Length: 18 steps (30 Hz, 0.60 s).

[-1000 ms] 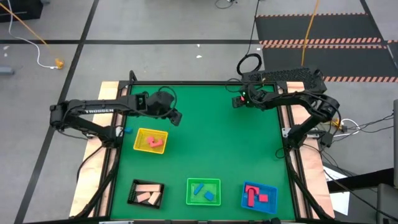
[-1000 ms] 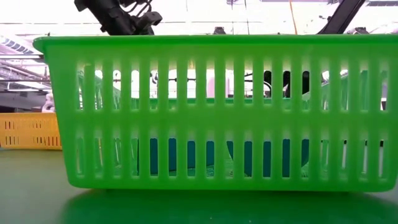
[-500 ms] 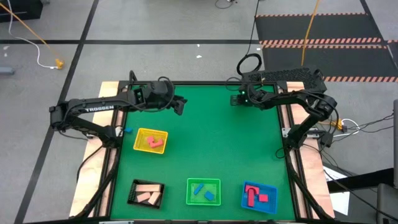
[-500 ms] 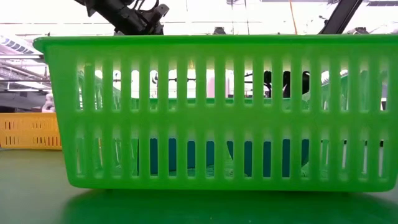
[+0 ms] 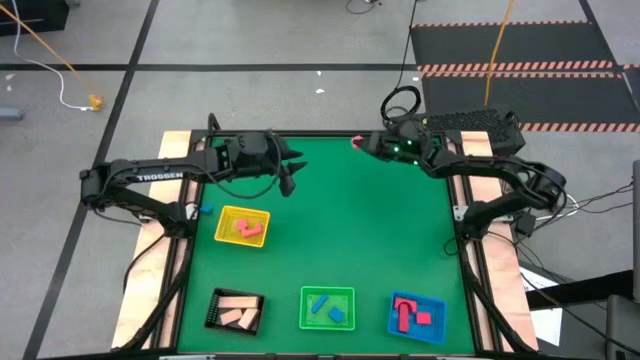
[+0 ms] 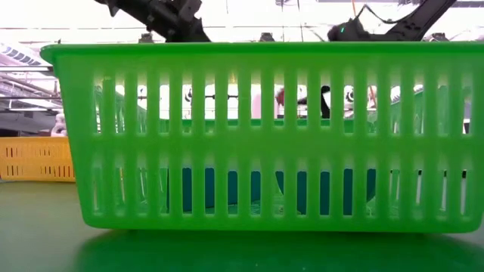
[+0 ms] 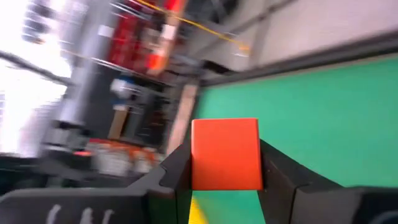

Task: Sort & place blocks by color
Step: Put the orange cube block into the yellow bin

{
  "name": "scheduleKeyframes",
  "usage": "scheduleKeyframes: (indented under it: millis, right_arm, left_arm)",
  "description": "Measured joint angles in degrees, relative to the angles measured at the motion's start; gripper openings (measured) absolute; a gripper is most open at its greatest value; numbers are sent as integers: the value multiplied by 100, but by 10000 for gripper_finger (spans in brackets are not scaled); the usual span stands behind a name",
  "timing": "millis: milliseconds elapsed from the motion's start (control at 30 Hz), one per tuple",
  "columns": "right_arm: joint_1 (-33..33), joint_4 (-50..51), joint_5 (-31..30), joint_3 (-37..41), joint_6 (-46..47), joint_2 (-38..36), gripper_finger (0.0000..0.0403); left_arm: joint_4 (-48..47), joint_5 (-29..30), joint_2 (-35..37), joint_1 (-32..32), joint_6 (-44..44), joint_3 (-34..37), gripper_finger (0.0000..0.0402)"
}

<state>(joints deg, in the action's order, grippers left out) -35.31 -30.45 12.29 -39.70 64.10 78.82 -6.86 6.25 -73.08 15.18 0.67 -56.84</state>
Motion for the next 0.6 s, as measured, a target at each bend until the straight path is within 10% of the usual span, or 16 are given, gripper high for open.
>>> scheduleKeyframes:
  millis: [600]
  right_arm:
    - [1377, -1817, -509, -8, 725, -42, 116]
  left_arm:
    - [1616, -5, -108, -610, 751, 0, 246]
